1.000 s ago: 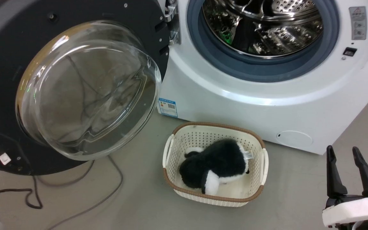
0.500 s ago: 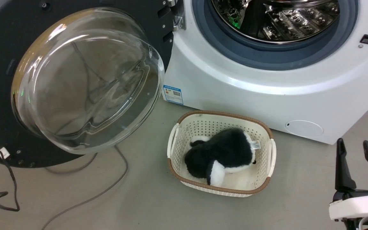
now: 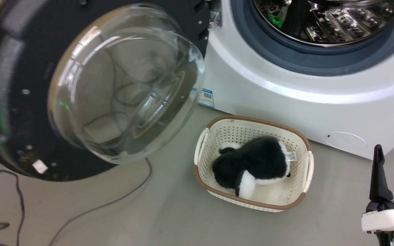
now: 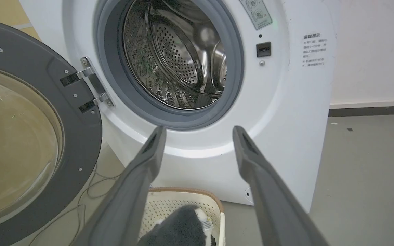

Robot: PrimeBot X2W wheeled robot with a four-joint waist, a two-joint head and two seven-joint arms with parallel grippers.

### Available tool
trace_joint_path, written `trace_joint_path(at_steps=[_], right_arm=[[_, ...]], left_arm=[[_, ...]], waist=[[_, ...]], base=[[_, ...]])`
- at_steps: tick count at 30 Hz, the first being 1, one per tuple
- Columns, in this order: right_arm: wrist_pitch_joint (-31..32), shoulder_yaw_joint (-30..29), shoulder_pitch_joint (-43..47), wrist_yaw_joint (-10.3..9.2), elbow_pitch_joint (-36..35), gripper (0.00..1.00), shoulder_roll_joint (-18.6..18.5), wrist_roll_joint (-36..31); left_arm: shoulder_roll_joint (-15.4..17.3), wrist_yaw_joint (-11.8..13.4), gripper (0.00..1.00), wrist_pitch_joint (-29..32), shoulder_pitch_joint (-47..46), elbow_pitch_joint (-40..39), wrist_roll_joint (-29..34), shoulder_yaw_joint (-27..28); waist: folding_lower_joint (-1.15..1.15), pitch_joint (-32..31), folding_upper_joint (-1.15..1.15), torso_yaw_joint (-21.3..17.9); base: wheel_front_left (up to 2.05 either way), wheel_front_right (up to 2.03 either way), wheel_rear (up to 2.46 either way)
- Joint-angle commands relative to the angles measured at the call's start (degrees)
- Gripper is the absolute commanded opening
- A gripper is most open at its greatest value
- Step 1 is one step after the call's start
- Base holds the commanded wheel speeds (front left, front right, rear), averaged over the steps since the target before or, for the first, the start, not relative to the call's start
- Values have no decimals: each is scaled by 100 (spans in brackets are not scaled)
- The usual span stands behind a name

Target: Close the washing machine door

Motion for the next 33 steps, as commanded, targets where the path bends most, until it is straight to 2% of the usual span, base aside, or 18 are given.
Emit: trace_joint_path(at_steps=[1, 8, 16, 20, 23, 24, 27, 33], right_arm=[[-72, -68, -53, 4, 19, 100, 16, 73], [-156, -240, 23, 4, 87, 100, 18, 226], [-252, -381, 82, 4, 151, 100, 19, 398], [-300, -414, 92, 4, 178, 100, 20, 464], [-319, -421, 77, 5, 177, 100, 21, 484], [-319, -395, 59, 5, 165, 100, 21, 474], [-319, -390, 35, 5, 147, 100, 21, 449], [-319, -355, 7, 5, 144, 100, 21, 419]], left_arm=[[-161, -45, 0, 274, 235, -76, -247, -105], [-400, -89, 0, 877, 839, -884, -944, -287], [-840, -140, 0, 1619, 1734, -2152, -1589, -966], [-1061, -165, 0, 1993, 2096, -2601, -1860, -1479], [-1187, -175, 0, 2148, 2243, -2772, -1940, -1810], [-1372, -175, 0, 2149, 2331, -2900, -1932, -2113], [-1540, -175, 0, 2140, 2337, -2964, -1923, -2421], [-1847, -175, 0, 1928, 2120, -2739, -1873, -3329]], waist=[[0, -37, 0, 86], [0, -146, 0, 391], [0, -266, 0, 687], [0, -301, 0, 741], [0, -314, 0, 713], [0, -317, 0, 618], [0, -300, 0, 506], [0, -288, 0, -32]], base=[[0, 0, 0], [0, 0, 0], [0, 0, 0], [0, 0, 0], [0, 0, 0], [0, 0, 0], [0, 0, 0], [0, 0, 0]])
